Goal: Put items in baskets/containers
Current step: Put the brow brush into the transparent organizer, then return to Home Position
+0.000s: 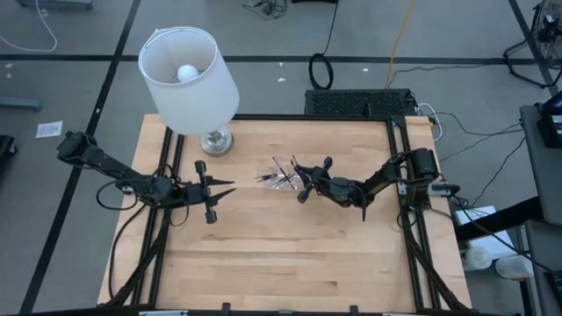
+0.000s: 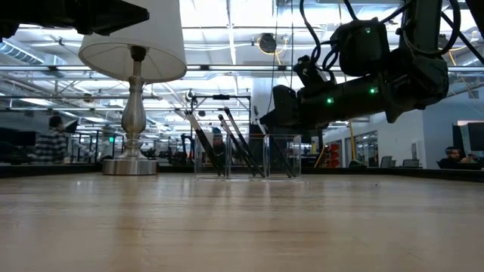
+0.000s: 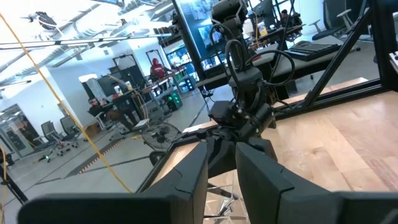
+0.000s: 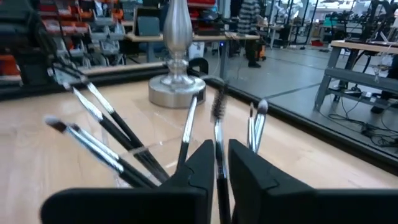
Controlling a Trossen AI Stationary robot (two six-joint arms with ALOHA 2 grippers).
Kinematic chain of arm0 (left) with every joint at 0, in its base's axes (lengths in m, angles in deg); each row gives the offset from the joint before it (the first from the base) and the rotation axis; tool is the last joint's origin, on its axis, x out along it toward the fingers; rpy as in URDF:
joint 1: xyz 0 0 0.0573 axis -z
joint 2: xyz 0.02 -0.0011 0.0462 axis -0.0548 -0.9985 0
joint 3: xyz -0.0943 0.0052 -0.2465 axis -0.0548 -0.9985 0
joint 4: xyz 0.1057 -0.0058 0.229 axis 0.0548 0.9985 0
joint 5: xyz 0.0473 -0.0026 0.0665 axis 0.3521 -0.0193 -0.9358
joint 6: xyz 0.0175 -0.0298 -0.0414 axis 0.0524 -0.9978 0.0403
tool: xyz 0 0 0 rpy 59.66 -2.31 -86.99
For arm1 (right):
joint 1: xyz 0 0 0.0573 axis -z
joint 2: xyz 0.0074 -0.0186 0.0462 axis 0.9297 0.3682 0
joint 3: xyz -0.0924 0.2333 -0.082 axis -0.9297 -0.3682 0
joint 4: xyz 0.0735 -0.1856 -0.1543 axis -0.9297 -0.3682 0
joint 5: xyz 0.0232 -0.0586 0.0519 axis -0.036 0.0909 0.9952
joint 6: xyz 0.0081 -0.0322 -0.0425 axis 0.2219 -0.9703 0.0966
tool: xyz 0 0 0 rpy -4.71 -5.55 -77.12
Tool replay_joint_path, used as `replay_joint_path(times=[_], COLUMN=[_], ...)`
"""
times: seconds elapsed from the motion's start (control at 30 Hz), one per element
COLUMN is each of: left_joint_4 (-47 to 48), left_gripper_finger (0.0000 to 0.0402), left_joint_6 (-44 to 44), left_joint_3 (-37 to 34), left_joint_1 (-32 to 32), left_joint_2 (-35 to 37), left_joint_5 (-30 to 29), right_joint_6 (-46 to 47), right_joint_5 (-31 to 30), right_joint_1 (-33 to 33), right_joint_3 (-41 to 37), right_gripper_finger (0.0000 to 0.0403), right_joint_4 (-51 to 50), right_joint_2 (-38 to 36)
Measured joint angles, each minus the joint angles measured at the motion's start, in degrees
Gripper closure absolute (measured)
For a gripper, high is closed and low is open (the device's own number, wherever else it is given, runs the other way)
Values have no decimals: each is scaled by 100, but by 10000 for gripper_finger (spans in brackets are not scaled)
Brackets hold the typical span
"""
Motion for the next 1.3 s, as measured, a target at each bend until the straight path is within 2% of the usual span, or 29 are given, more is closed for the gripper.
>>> replay_joint_path(times=[0.37,0.5,0.57,0.7,0.8,0.97,1.1,1.2,1.3], left_joint_4=[6,30,30,93,214,821,1609,2112,3076], left_gripper_finger=[309,309,309,309,309,309,309,309,311], left_joint_6=[12,114,257,664,1120,1414,1198,817,302], left_joint_3=[0,0,0,0,0,0,0,65,364], left_joint_1=[0,2,15,252,608,1288,1486,1377,1031], left_joint_2=[0,-2,-1,139,400,1129,1745,2121,2339], left_joint_5=[0,-65,-344,-1497,-2010,-1690,-1516,-1441,-701], right_joint_6=[-117,-763,-1244,-2070,-2389,-2089,-1413,-1144,-1080], right_joint_5=[14,10,-12,-333,-653,-684,-93,285,876], right_joint_1=[-22,-202,-358,-743,-1029,-1438,-1607,-1617,-1472], right_joint_3=[2,2,2,0,-32,-94,-161,-164,-166], right_gripper_finger=[317,312,313,320,338,386,397,396,402], right_joint_4=[416,905,1172,1405,943,-755,-2206,-2815,-3070], right_joint_2=[-24,-24,-24,-324,-909,-2242,-3036,-3336,-3423])
